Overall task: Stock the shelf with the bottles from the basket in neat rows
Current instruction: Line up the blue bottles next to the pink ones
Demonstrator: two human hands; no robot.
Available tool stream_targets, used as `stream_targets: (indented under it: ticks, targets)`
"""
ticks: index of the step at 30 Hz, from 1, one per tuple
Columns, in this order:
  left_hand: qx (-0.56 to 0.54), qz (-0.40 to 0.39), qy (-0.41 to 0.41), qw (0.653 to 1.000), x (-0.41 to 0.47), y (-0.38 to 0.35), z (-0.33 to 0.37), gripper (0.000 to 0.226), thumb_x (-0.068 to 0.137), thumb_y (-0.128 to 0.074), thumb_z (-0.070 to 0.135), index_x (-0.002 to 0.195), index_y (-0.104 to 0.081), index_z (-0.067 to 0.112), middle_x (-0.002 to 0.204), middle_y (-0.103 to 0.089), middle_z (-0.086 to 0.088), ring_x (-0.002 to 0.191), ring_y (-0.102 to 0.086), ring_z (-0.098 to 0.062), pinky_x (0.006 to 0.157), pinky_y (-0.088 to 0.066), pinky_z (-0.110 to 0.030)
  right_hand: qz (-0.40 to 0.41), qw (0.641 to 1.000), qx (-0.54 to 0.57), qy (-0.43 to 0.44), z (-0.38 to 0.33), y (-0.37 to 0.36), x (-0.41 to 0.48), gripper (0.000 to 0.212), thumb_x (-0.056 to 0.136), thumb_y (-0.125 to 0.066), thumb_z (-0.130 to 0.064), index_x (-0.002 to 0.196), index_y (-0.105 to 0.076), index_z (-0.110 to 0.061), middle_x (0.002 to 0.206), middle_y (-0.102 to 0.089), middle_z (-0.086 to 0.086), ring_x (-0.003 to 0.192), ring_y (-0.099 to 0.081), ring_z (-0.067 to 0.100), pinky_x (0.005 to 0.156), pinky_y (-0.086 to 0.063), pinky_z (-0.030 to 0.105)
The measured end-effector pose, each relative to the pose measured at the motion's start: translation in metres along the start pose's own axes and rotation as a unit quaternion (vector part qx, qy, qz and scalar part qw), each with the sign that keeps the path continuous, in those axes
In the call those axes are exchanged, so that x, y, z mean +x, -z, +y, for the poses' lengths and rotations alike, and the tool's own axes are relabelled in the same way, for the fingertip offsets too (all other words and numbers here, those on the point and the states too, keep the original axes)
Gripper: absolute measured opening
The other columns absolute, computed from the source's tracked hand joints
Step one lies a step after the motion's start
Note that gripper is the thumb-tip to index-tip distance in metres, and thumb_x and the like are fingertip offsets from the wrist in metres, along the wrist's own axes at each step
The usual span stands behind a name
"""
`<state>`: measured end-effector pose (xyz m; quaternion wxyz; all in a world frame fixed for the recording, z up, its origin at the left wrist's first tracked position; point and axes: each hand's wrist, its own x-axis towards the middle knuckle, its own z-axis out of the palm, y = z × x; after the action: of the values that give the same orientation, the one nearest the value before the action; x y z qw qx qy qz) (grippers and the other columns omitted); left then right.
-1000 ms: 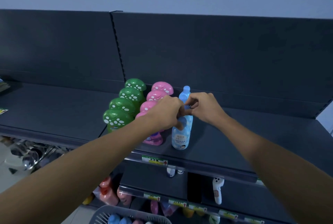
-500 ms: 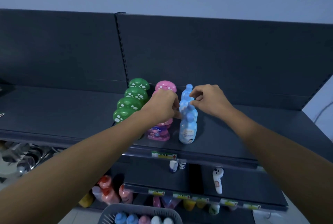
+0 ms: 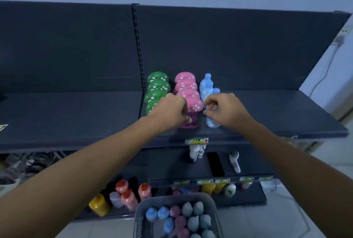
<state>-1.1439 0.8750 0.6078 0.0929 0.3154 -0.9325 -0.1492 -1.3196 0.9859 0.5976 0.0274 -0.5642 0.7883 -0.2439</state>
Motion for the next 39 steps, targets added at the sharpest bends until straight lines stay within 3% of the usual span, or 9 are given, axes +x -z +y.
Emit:
stream_targets:
  ticks: [8, 13, 16, 22, 27, 32, 35, 39]
  targets:
    - [0.001, -0.071, 0.029, 0.997, -0.055, -0.051, -0.053, 0.027, 0.079, -0.081, 0.037, 0.098, -0.072, 0.02, 0.098, -0.071, -0.006, 0.093, -0.068, -0.029, 0.082, -0.059, -0.041, -0.096, 0.995, -0.024, -0.01, -0.024, -0.07, -0.056, 0.016, 0.078, -0.073, -0.023, 0.093, -0.071, -0.025, 0.085, -0.064, -0.014, 0.087, -0.063, 0.011, 0.081, -0.056, 0.037]
    - [-0.009, -0.117, 0.068, 0.991, -0.072, -0.096, -0.084, 0.029, 0.081, -0.079, 0.037, 0.103, -0.07, 0.02, 0.107, -0.07, -0.008, 0.1, -0.067, -0.031, 0.088, -0.057, -0.043, -0.151, 0.988, -0.029, -0.003, -0.019, -0.118, -0.066, 0.021, 0.083, -0.075, -0.03, 0.102, -0.07, -0.027, 0.087, -0.06, -0.017, 0.088, -0.062, 0.008, 0.077, -0.051, 0.028]
    - [-0.017, -0.147, 0.094, 0.985, -0.084, -0.129, -0.1, 0.026, 0.082, -0.078, 0.035, 0.101, -0.07, 0.019, 0.102, -0.071, -0.007, 0.094, -0.069, -0.031, 0.084, -0.059, -0.043, -0.187, 0.982, -0.014, -0.011, -0.011, -0.152, -0.073, 0.022, 0.085, -0.073, -0.03, 0.106, -0.069, -0.026, 0.092, -0.064, -0.014, 0.091, -0.062, 0.008, 0.076, -0.049, 0.026]
    - [0.0, -0.212, 0.144, 0.967, -0.115, -0.213, -0.128, 0.027, 0.085, -0.071, 0.032, 0.109, -0.071, 0.02, 0.108, -0.068, -0.01, 0.1, -0.067, -0.034, 0.08, -0.057, -0.04, -0.252, 0.966, 0.018, -0.048, 0.008, -0.23, -0.108, 0.018, 0.081, -0.072, -0.023, 0.1, -0.07, -0.025, 0.09, -0.066, -0.01, 0.088, -0.066, 0.018, 0.081, -0.056, 0.039]
    - [-0.003, -0.274, 0.14, 0.951, -0.146, -0.287, -0.149, 0.024, 0.088, -0.063, 0.018, 0.11, -0.065, 0.007, 0.111, -0.066, -0.019, 0.106, -0.064, -0.039, 0.082, -0.054, -0.043, -0.291, 0.955, 0.017, -0.061, 0.034, -0.304, -0.149, 0.021, 0.08, -0.07, -0.02, 0.1, -0.068, -0.024, 0.098, -0.072, -0.004, 0.094, -0.067, 0.023, 0.077, -0.055, 0.037]
    - [0.032, -0.274, 0.153, 0.949, -0.169, -0.355, -0.166, 0.029, 0.09, -0.057, 0.01, 0.119, -0.063, 0.01, 0.128, -0.062, -0.016, 0.117, -0.061, -0.036, 0.094, -0.052, -0.042, -0.318, 0.946, -0.007, -0.054, 0.054, -0.388, -0.193, 0.024, 0.087, -0.059, -0.021, 0.111, -0.064, -0.021, 0.113, -0.064, 0.004, 0.102, -0.061, 0.032, 0.072, -0.043, 0.033]
    - [0.069, -0.245, 0.184, 0.949, -0.17, -0.385, -0.177, 0.031, 0.092, -0.054, 0.002, 0.122, -0.061, 0.008, 0.124, -0.064, -0.015, 0.112, -0.064, -0.036, 0.089, -0.052, -0.041, -0.336, 0.941, -0.007, -0.032, 0.062, -0.426, -0.209, 0.035, 0.087, -0.061, -0.016, 0.121, -0.063, -0.021, 0.12, -0.062, 0.002, 0.107, -0.061, 0.029, 0.077, -0.052, 0.037]
    - [0.113, -0.219, 0.176, 0.953, -0.164, -0.417, -0.19, 0.035, 0.096, -0.047, 0.001, 0.129, -0.055, 0.008, 0.125, -0.061, -0.014, 0.107, -0.065, -0.035, 0.085, -0.053, -0.041, -0.359, 0.931, -0.054, 0.038, 0.068, -0.459, -0.213, 0.042, 0.088, -0.058, -0.006, 0.126, -0.06, -0.023, 0.126, -0.058, -0.001, 0.112, -0.057, 0.025, 0.081, -0.053, 0.038]
